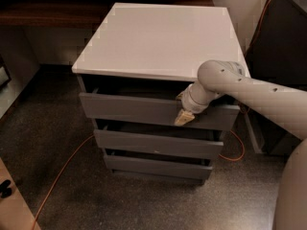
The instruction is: Open top drawer
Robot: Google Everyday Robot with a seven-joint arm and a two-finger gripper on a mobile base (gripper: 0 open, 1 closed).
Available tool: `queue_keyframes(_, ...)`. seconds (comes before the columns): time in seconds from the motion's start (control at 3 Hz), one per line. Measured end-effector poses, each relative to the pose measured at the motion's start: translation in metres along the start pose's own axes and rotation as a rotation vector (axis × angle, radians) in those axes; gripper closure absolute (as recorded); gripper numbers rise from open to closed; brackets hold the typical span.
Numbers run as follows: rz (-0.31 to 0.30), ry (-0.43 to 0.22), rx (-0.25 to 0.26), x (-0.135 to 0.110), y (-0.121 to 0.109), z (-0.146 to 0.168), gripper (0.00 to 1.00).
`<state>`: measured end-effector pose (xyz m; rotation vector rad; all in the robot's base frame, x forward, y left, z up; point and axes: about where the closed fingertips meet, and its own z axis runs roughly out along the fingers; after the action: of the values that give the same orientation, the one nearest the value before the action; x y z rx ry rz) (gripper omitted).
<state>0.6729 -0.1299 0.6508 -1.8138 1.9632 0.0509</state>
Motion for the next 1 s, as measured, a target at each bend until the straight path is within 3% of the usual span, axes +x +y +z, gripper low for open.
queue_keyframes(0.33,-0.007,-0.003,-0.014,0.000,0.015,-0.005,0.64)
queue_keyframes(0.67,-0.007,-0.003,-0.014,0.000,0.015,-0.005,0.87)
queue_keyframes(1.0,-0.023,-0.021,-0.034,-0.010,0.043,-0.012,1.00)
